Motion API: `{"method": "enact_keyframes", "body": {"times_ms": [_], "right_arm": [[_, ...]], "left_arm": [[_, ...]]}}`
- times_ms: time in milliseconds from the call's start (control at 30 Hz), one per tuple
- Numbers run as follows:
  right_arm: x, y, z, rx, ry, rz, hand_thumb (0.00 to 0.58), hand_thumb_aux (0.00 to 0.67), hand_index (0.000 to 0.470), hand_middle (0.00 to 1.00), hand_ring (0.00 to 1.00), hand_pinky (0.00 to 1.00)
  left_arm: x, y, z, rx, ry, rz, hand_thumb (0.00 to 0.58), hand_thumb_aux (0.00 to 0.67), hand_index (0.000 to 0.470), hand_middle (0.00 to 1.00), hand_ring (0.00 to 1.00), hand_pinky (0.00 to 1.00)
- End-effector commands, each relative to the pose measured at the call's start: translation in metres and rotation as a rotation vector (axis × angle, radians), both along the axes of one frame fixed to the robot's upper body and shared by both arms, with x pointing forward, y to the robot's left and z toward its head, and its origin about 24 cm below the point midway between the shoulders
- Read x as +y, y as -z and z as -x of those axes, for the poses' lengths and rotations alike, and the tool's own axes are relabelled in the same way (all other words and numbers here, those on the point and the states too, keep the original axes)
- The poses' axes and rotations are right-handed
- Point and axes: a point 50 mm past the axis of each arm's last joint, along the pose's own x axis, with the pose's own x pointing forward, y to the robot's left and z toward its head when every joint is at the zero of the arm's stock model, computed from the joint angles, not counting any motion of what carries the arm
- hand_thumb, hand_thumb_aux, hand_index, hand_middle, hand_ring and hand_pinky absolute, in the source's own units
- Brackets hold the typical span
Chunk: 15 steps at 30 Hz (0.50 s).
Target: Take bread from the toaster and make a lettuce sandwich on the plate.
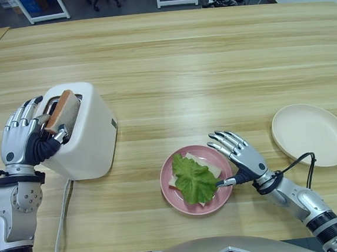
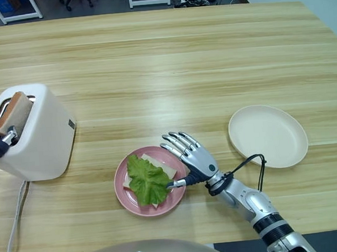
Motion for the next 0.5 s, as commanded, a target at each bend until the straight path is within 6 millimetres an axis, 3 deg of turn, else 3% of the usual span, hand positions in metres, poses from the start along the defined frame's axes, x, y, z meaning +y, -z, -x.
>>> {"method": "enact_keyframes", "body": {"times_ms": [33, 67, 100, 133, 333, 433, 500], "right_arm": [[-0.001, 0.003, 0.003, 0.012, 0.007, 0.009, 0.0, 0.0, 0.0, 0.0, 0.0, 0.0], [-0.001, 0.003, 0.003, 0.013, 0.008, 0.007, 0.0, 0.0, 0.0, 0.0, 0.0, 0.0], [-0.001, 0.003, 0.003, 0.015, 0.011, 0.004, 0.0, 0.0, 0.0, 0.0, 0.0, 0.0], [-0.001, 0.004, 0.004, 0.017, 0.014, 0.002, 0.0, 0.0, 0.0, 0.0, 0.0, 0.0], [-0.005, 0.004, 0.006, 0.008, 0.051, -0.021, 0.0, 0.0, 0.0, 0.0, 0.0, 0.0], [-0.01, -0.002, 0.002, -0.046, 0.099, -0.065, 0.0, 0.0, 0.0, 0.0, 0.0, 0.0], [-0.011, -0.006, 0.001, -0.073, 0.109, -0.081, 0.0, 0.0, 0.0, 0.0, 0.0, 0.0]], "left_arm": [[-0.01, 0.015, -0.001, 0.071, 0.059, 0.012, 0.58, 0.67, 0.47, 0.29, 0.29, 0.29], [-0.009, 0.011, -0.003, 0.033, 0.045, 0.019, 0.58, 0.67, 0.47, 0.67, 0.67, 0.67], [-0.007, 0.008, -0.004, -0.004, 0.027, 0.019, 0.58, 0.67, 0.47, 0.93, 0.93, 0.93], [-0.004, 0.005, -0.005, -0.041, 0.007, 0.024, 0.58, 0.67, 0.47, 1.0, 1.0, 1.0], [0.001, -0.025, -0.01, -0.4, -0.087, 0.108, 0.58, 0.67, 0.47, 1.0, 1.0, 1.0], [-0.01, -0.051, -0.008, -0.708, -0.048, 0.212, 0.58, 0.67, 0.47, 1.0, 1.0, 1.0], [-0.024, -0.056, -0.007, -0.793, 0.017, 0.265, 0.58, 0.67, 0.47, 1.0, 1.0, 1.0]]}}
